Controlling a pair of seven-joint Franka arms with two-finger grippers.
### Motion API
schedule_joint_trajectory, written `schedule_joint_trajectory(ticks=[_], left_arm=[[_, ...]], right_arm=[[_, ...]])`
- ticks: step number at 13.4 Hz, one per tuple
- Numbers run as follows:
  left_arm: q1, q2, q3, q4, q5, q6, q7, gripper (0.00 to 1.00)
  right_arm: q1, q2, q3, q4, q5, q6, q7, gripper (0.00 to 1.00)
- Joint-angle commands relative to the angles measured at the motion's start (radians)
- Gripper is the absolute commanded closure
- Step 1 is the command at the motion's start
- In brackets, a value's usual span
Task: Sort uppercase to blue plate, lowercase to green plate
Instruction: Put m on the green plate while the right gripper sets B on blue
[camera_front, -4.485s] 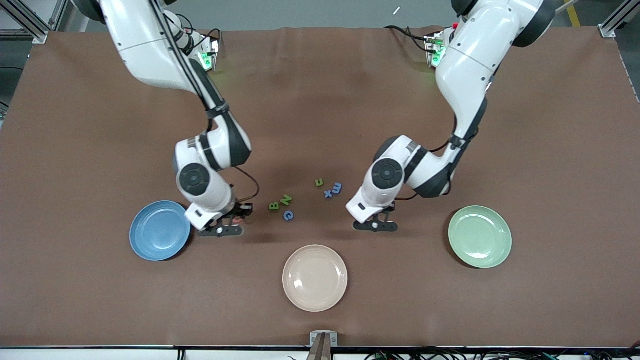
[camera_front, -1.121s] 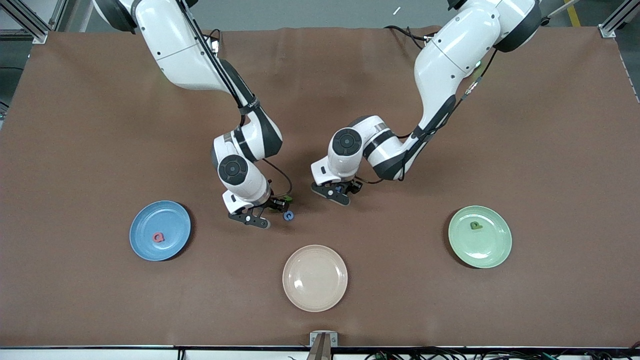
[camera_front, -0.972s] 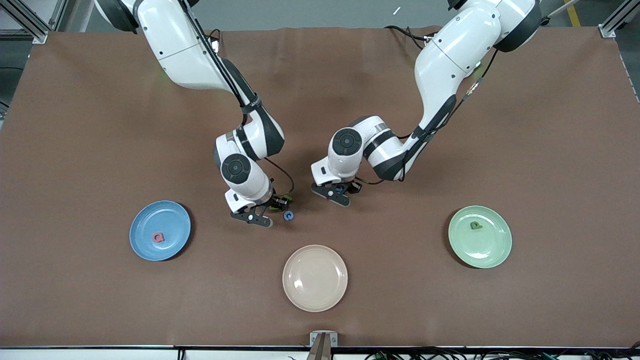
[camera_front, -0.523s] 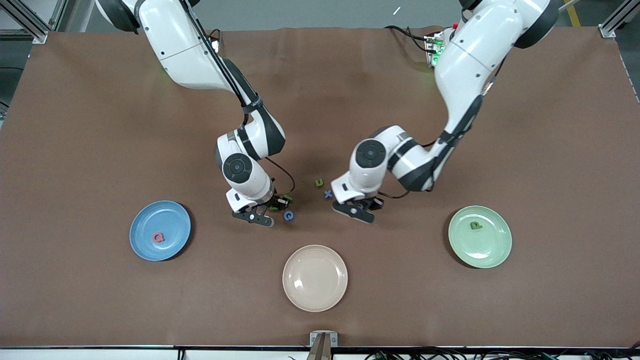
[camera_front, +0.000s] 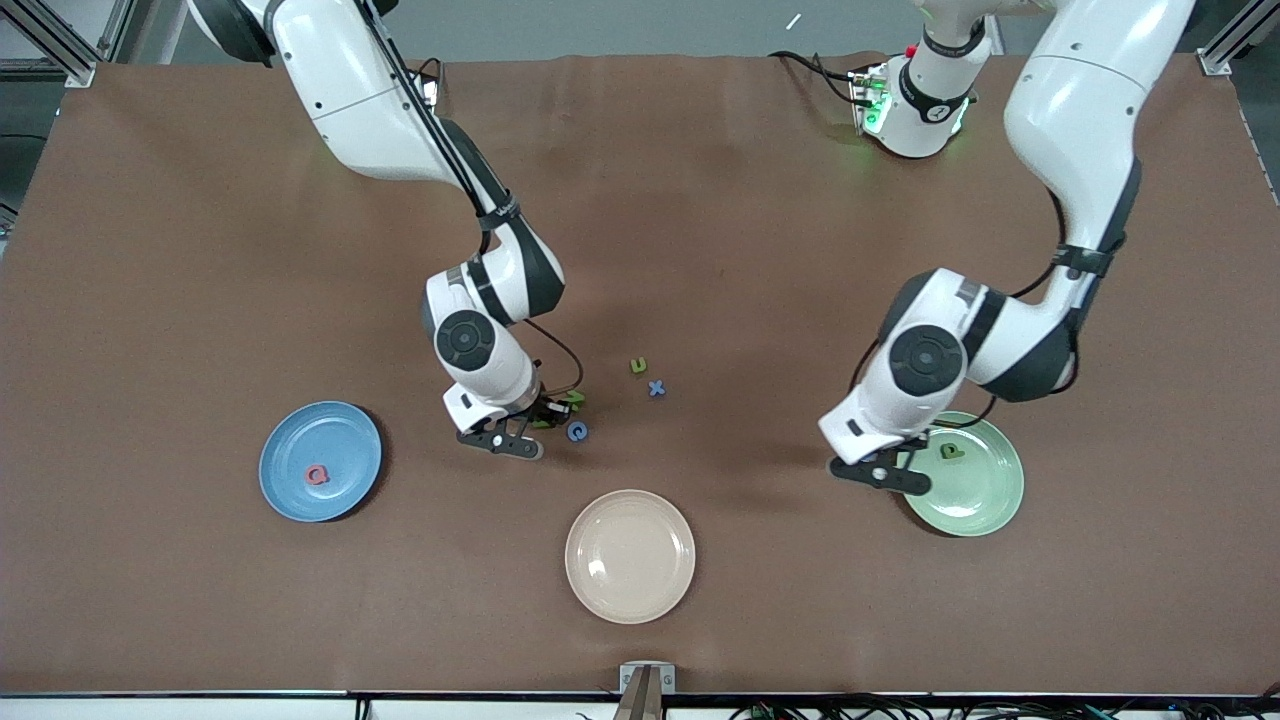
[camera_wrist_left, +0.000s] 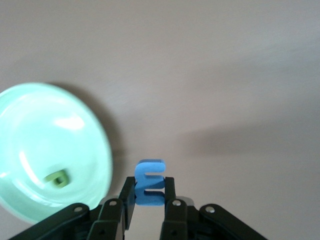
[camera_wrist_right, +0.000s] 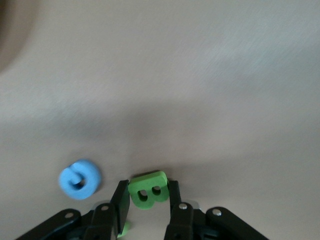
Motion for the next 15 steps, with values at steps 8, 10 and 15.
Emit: schedule_joint_trajectory(ticks=[8,10,15], left_arm=[[0.206,0.052,-0.006,-0.026,-0.019,-0.004,0.009,0.43],[0.202,0.038,-0.010,-0.023,-0.019,-0.016,0.010,0.00],[0.200,-0.014,-0.172,-0.028,-0.052,-0.142,-0.118,0.01]], right_arm=[[-0.439,-0.099,0.001,0.033,0.002,-0.277,-0.794,0.86],[-0.458,-0.092,0.001,0.031,0.002,-0.270,-0.815,0.76],[-0.449,-0.076,0.002,0.031,0.004,-0.266,-0.809,0.21]])
